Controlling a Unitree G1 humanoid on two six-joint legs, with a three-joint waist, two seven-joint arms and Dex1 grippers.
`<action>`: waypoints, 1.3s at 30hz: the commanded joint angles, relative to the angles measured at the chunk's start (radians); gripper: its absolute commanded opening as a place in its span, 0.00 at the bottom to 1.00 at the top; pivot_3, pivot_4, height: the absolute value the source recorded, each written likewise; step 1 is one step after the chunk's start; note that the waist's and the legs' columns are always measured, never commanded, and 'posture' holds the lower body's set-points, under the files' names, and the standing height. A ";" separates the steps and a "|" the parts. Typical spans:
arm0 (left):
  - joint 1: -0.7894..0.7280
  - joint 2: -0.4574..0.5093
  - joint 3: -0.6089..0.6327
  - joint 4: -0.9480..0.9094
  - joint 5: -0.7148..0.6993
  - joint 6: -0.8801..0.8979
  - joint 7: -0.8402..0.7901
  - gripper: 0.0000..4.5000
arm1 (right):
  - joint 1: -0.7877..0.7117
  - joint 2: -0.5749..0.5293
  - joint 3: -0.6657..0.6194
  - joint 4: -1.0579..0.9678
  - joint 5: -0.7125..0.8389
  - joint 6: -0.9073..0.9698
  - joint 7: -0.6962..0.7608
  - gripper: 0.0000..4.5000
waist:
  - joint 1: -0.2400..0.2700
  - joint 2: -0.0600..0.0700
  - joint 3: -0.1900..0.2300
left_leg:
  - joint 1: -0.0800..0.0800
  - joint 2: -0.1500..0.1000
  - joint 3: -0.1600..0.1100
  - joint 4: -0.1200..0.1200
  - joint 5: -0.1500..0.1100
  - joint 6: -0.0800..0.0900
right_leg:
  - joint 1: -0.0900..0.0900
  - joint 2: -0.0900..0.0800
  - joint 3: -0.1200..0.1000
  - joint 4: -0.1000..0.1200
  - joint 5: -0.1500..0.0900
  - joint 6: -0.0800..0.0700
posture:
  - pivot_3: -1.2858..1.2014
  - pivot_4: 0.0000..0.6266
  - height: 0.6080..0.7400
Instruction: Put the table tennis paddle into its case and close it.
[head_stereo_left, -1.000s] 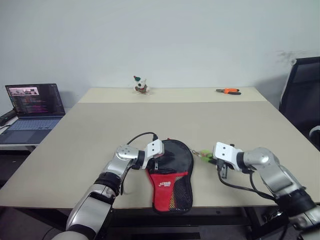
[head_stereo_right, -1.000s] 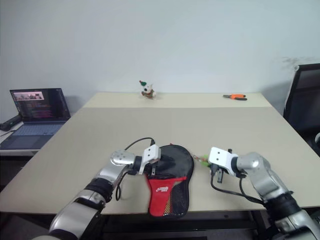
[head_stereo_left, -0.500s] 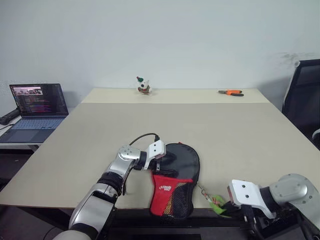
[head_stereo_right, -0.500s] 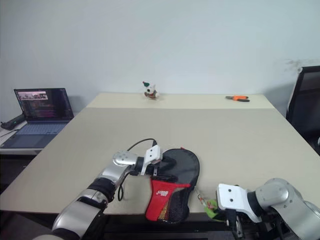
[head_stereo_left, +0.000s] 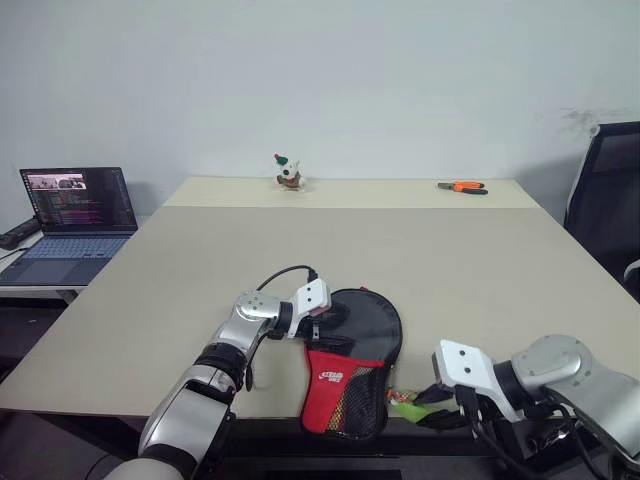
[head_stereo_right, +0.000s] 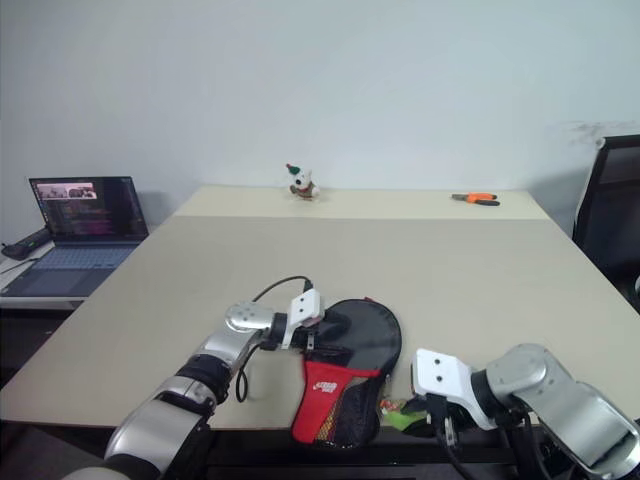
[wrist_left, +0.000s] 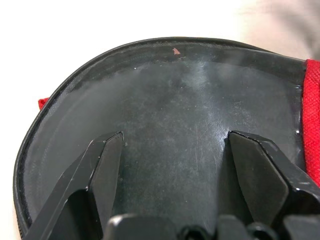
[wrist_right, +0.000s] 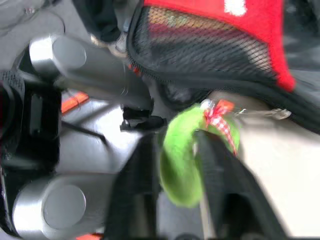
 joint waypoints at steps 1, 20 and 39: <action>0.058 0.016 -0.005 0.004 0.035 0.039 0.012 0.81 | -0.117 0.033 -0.118 0.057 0.135 0.123 -0.013 0.60 | -0.004 0.000 0.000 | 0.000 0.000 0.000 0.000 0.000 0.000 | 0.000 0.000 0.000 0.000 0.000 0.000 | 0.52 0.24 1.00; 0.430 0.352 0.148 -0.879 -0.239 0.521 -0.115 0.81 | -0.417 0.479 -0.058 0.888 -0.138 -0.174 -0.407 0.60 | -0.017 -0.002 0.009 | -0.010 0.001 -0.003 -0.001 0.000 0.000 | -0.018 0.001 0.005 0.015 0.000 -0.012 | 0.52 0.24 1.00; 0.482 0.379 0.162 -1.010 -0.282 0.589 -0.052 0.81 | -0.548 0.582 -0.002 1.161 -0.229 -0.226 -0.363 0.00 | -0.025 -0.001 0.011 | -0.009 0.003 -0.003 -0.001 0.000 0.000 | -0.018 0.003 0.006 0.016 0.000 -0.012 | 0.52 0.24 1.00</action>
